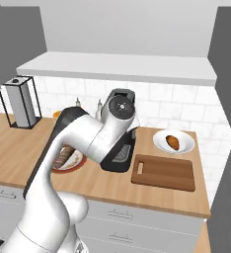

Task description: From the different types of pastries on the counter, select a croissant and place it on the cutting board. Then retrieve a jar of jam from the cabinet and place it alongside the croissant on the cutting board.

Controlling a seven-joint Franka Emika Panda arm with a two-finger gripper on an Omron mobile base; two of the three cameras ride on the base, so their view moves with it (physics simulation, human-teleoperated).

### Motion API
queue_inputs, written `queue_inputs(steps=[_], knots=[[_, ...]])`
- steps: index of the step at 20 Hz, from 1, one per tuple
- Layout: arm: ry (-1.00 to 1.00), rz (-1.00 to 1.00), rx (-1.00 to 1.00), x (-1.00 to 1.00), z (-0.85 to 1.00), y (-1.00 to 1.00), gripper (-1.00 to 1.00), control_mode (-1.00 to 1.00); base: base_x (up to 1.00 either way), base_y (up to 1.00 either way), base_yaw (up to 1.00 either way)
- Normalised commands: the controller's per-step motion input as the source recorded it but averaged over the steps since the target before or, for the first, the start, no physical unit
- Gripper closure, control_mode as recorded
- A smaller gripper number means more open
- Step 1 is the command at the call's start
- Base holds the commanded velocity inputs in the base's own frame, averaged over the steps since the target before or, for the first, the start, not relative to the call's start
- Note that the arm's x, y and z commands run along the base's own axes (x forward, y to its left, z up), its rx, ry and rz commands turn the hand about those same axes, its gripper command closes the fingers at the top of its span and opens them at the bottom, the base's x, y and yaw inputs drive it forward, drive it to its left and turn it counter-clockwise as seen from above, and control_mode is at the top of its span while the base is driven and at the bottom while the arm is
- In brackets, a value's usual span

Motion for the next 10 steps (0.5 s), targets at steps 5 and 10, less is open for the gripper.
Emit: queue_inputs(steps=[5, 10], knots=[[0.1, 0.43, -0.05, 0.05, -0.48, -0.27, 1.0, -1.0, 0.0, 0.0, 0.0], [0.11, 0.37, 0.07, 0.27, -0.91, -0.03, 1.0, -1.0, 0.0, 0.0, 0.0]])
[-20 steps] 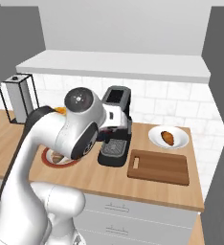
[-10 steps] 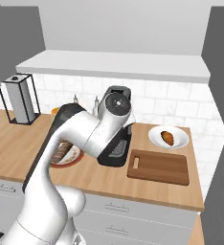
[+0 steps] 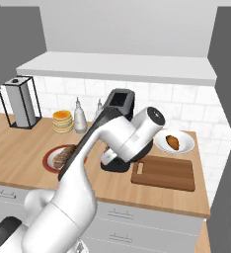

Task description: From the different types of pastries on the counter, select a croissant and place it on the cutting board. Then retrieve a jar of jam from the cabinet and place it alongside the croissant on the cutting board.

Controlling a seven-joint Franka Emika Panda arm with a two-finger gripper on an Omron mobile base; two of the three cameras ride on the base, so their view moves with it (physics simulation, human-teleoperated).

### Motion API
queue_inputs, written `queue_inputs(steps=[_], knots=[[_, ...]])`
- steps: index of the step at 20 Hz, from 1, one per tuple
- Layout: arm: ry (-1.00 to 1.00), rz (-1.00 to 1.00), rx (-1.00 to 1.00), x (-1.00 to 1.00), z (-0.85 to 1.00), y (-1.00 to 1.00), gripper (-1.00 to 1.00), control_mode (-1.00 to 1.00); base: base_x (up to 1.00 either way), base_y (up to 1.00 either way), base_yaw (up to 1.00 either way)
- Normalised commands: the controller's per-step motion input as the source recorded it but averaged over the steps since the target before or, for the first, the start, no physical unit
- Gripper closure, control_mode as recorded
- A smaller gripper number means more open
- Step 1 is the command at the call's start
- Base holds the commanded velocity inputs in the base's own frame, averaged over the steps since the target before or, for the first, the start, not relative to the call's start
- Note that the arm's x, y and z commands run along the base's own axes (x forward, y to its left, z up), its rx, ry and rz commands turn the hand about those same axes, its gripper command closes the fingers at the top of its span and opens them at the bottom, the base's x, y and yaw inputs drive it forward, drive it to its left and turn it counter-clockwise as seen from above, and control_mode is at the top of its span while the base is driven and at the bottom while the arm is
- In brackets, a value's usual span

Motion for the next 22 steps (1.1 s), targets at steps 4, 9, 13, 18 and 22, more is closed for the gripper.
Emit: queue_inputs(steps=[4, 9, 13, 18, 22], knots=[[0.02, 0.35, 0.1, 0.16, -0.54, -0.23, 1.0, -1.0, 0.0, 0.0, 0.0], [0.0, 0.34, 0.06, 0.12, -0.23, -0.53, 1.0, -1.0, 0.0, 0.0, 0.0], [0.06, 0.28, 0.06, 0.56, -0.14, -0.37, 1.0, -1.0, 0.0, 0.0, 0.0], [0.16, 0.17, 0.1, 0.69, -0.42, -0.28, 1.0, -1.0, 0.0, 0.0, 0.0], [0.21, 0.1, 0.19, 0.6, -0.66, -0.66, 1.0, -1.0, 0.0, 0.0, 0.0]])
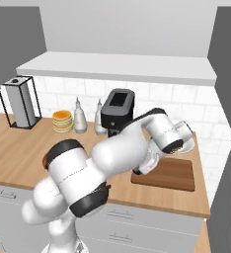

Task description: From the different types of pastries on the counter, select a croissant and place it on the cutting board. Then retrieve a jar of jam from the cabinet and place it alongside the croissant on the cutting board.

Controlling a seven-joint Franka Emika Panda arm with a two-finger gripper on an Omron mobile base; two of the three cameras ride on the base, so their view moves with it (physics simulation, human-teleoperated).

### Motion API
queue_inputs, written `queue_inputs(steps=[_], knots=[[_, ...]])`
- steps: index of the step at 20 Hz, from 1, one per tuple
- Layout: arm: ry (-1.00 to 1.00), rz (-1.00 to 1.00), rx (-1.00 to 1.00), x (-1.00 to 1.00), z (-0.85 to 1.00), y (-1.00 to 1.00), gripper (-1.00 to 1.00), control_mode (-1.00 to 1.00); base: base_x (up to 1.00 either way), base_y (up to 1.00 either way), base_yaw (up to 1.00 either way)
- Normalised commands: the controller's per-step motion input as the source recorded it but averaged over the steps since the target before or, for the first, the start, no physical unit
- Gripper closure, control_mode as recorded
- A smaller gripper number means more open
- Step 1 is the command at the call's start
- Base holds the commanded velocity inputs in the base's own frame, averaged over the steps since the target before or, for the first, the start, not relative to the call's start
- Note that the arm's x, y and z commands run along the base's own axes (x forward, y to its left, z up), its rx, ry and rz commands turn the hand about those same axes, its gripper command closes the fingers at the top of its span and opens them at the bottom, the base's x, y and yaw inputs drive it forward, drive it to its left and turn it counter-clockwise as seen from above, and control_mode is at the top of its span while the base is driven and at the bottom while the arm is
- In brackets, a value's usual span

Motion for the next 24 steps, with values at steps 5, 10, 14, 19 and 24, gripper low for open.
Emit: queue_inputs(steps=[5, 10, 14, 19, 24], knots=[[0.25, 0.05, 0.41, 0.58, -0.1, -0.86, 1.0, -1.0, 0.0, 0.0, 0.0], [0.06, -0.01, 0.09, 0.23, -0.05, -0.07, 1.0, -1.0, 0.0, 0.0, 0.0], [0.0, 0.0, 0.07, 0.89, -0.14, -0.01, 1.0, -1.0, 0.0, 0.0, 0.0], [0.0, -0.05, 0.05, 0.43, -0.16, 0.0, 1.0, -1.0, 0.0, 0.0, 0.0], [-0.05, -0.23, 0.0, 0.06, -0.14, 0.0, 1.0, -1.0, 0.0, 0.0, 0.0]])
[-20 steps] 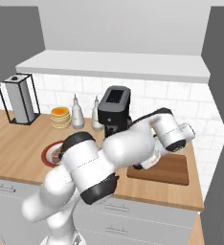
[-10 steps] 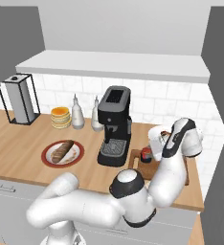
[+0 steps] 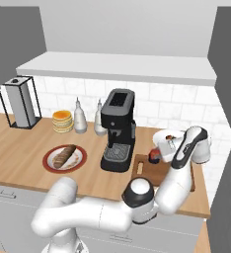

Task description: From the different types of pastries on the counter, select a croissant and place it on the cutting board. Then retrieve a jar of jam from the cabinet and place it alongside the croissant on the cutting board.

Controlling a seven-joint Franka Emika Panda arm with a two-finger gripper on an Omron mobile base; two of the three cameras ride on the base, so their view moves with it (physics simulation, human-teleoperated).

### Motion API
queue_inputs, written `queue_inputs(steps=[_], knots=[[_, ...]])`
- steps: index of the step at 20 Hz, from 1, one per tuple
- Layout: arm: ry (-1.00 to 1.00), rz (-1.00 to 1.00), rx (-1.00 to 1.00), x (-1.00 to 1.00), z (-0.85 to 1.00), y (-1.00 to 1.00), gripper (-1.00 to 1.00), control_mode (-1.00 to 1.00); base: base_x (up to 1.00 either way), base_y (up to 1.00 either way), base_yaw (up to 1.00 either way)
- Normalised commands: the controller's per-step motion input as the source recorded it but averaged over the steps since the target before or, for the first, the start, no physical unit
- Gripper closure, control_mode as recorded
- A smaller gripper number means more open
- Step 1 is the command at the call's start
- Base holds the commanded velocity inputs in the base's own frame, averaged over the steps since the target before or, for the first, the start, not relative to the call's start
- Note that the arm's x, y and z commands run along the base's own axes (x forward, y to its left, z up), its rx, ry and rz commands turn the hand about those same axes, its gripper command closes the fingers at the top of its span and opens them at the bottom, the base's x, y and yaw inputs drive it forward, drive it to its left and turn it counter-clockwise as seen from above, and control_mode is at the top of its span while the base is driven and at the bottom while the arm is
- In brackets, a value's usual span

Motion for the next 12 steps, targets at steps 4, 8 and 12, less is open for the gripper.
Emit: queue_inputs(steps=[4, 8, 12], knots=[[-0.03, -0.17, 0.0, -0.13, -0.07, 0.0, 1.0, -1.0, 0.0, 0.0, 0.0], [-0.02, 0.0, 0.02, -0.41, -0.06, 0.07, 1.0, -1.0, 0.0, 0.0, 0.0], [-0.2, -0.03, -0.01, -0.15, -0.31, 0.06, 1.0, -1.0, 0.0, 0.0, 0.0]])
